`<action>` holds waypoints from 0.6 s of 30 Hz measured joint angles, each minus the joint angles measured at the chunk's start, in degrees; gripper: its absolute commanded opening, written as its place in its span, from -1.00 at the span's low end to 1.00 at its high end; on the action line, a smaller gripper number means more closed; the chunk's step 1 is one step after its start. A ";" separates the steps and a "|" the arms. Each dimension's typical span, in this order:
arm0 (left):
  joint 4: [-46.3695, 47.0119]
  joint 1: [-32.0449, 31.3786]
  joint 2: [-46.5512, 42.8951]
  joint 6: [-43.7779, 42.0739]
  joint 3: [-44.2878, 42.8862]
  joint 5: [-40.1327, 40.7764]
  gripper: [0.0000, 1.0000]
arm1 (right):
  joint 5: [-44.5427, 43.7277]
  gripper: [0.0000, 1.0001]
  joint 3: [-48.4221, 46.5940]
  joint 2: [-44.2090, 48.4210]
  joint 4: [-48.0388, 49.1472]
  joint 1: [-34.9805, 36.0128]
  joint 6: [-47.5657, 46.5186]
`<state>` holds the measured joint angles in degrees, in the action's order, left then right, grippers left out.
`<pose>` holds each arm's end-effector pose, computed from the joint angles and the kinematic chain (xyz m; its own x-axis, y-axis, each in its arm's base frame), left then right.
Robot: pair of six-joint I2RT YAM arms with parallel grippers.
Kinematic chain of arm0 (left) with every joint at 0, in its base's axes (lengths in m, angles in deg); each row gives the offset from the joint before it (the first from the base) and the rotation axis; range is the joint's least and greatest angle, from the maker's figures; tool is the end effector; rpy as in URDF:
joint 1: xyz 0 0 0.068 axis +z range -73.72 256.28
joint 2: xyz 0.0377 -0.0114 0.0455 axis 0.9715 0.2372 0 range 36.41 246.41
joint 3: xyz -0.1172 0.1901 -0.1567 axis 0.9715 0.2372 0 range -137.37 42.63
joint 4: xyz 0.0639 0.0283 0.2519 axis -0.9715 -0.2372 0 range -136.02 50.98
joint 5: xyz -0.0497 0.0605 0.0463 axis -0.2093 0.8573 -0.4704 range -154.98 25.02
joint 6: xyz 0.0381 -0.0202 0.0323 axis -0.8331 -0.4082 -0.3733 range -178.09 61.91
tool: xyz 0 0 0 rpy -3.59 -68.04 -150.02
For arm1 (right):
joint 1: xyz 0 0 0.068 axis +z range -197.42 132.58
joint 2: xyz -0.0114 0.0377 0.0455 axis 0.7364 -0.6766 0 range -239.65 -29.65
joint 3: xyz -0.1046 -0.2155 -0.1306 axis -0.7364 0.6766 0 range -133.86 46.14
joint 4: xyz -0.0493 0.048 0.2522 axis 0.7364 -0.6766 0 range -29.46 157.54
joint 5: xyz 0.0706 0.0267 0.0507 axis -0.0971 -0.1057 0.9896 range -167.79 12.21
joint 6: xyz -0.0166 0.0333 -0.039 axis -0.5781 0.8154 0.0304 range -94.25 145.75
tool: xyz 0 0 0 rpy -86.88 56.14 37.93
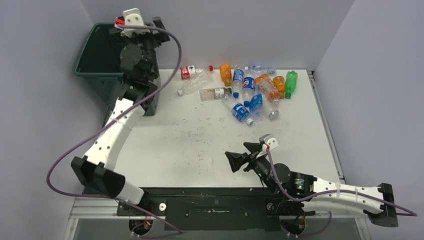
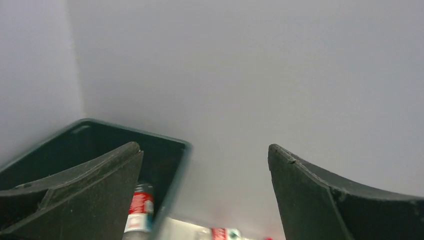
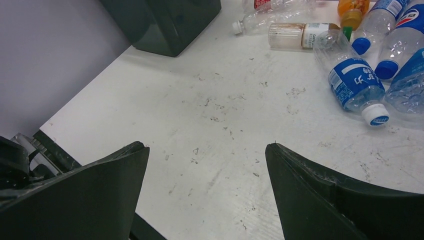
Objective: Put the plastic bottles in the bin
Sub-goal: Place the plastic bottle in the trash bin, then pick up the plastic bottle at the center of the board.
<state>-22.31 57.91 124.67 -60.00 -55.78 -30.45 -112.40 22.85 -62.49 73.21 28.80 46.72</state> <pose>0.3240 -0.0863 0.5263 0.4212 -0.1108 -0.9002 -0.2344 0.9455 -0.2261 0.0560 0.1436 0.2682 -0.2528 0.2058 -0.9454 -0.6147 0.7204 0.3212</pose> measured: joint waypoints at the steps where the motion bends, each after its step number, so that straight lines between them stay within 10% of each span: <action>1: 0.13 -2.89 -2.08 -1.09 1.88 -0.44 0.92 | -0.28 0.79 0.26 -0.24 0.70 0.00 0.24; 9: -11.23 -16.72 -19.50 2.54 8.35 -12.72 0.92 | -8.39 0.79 -1.05 -7.39 0.92 -4.26 3.89; 18: -29.07 -19.56 -23.21 5.22 24.76 -30.10 0.92 | 0.66 0.79 -5.31 -19.21 2.36 -33.00 12.04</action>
<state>-51.38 38.35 101.46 -54.78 -31.02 -60.55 -111.75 17.54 -81.71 75.57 -4.20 58.76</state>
